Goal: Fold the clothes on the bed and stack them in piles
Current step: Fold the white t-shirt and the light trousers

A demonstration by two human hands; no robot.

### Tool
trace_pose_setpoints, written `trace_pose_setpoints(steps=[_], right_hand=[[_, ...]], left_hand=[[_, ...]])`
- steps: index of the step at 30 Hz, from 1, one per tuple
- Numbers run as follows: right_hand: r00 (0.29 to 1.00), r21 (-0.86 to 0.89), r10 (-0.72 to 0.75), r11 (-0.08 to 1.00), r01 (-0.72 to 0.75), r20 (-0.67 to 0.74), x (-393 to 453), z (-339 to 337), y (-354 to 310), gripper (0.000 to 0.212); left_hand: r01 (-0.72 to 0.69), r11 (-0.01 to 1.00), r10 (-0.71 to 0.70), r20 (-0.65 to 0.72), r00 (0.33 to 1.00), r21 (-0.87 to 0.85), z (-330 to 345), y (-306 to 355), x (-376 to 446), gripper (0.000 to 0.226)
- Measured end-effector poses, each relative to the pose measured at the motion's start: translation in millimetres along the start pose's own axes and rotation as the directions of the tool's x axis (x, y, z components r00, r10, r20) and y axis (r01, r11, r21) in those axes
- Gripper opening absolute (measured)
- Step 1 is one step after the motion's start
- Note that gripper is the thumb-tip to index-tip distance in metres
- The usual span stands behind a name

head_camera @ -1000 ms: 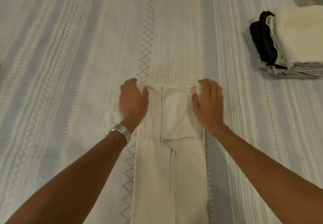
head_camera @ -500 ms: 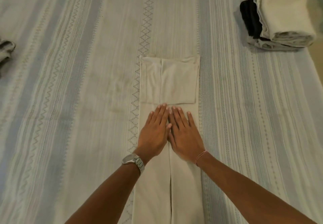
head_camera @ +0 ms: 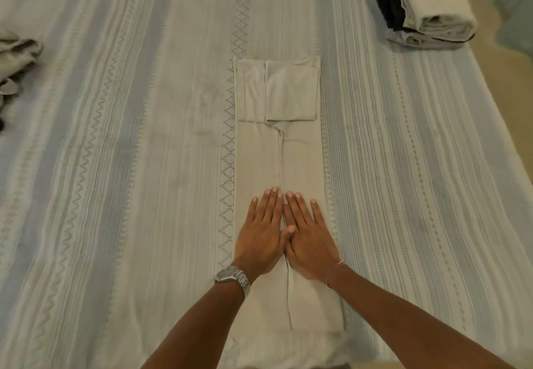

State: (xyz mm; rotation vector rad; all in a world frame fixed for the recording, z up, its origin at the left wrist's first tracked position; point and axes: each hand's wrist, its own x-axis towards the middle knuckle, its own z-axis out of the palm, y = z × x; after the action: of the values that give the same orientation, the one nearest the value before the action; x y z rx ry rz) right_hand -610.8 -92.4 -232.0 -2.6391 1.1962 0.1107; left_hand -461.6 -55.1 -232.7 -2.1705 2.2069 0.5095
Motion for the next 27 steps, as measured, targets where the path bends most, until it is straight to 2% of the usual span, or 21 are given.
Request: trace_pose_setpoints(steps=[7,13,16,19,21,23,24,26,27], right_hand=[[0.998,0.008,0.0,1.0,-0.001,0.06,-78,23,-36,0.073],[0.998,0.002,-0.057,0.998,0.057,0.026,-134,26,-61,0.074],[0.998,0.074,-0.051,0.996,0.049,0.023,-160,31,-71,0.071],[1.0,0.302,-0.001,0.953,0.005,-0.015,-176,25,-74,0.059],[0.979,0.501,0.179,0.858,-0.109,-0.093,-177,12,-71,0.047],[0.887,0.589,0.428,0.767,-0.255,-0.173,-171,-7,-66,0.034],[0.821,0.618,0.55,0.701,-0.356,-0.151,-167,-14,-62,0.031],[0.689,0.655,0.723,0.494,-0.572,0.056,-161,-24,-50,0.033],[0.64,0.645,0.749,0.405,-0.648,0.173,-158,-26,-43,0.033]], left_hand=[[-0.057,0.998,0.058,0.032,0.998,-0.038,19,19,-75,0.082],[-0.061,0.997,0.063,0.046,0.997,-0.039,32,37,-137,0.082],[-0.078,0.996,0.08,0.051,0.995,-0.044,41,43,-158,0.078],[-0.077,0.988,0.073,-0.029,0.997,-0.132,37,48,-177,0.064],[0.016,0.981,-0.044,-0.141,0.989,-0.192,29,45,-179,0.05],[0.215,0.943,-0.275,-0.234,0.933,-0.253,18,42,-176,0.036],[0.324,0.889,-0.405,-0.227,0.885,-0.323,11,42,-175,0.035],[0.5,0.744,-0.6,-0.112,0.792,-0.444,-6,42,-173,0.042],[0.564,0.685,-0.65,-0.036,0.759,-0.462,-6,40,-170,0.044]])
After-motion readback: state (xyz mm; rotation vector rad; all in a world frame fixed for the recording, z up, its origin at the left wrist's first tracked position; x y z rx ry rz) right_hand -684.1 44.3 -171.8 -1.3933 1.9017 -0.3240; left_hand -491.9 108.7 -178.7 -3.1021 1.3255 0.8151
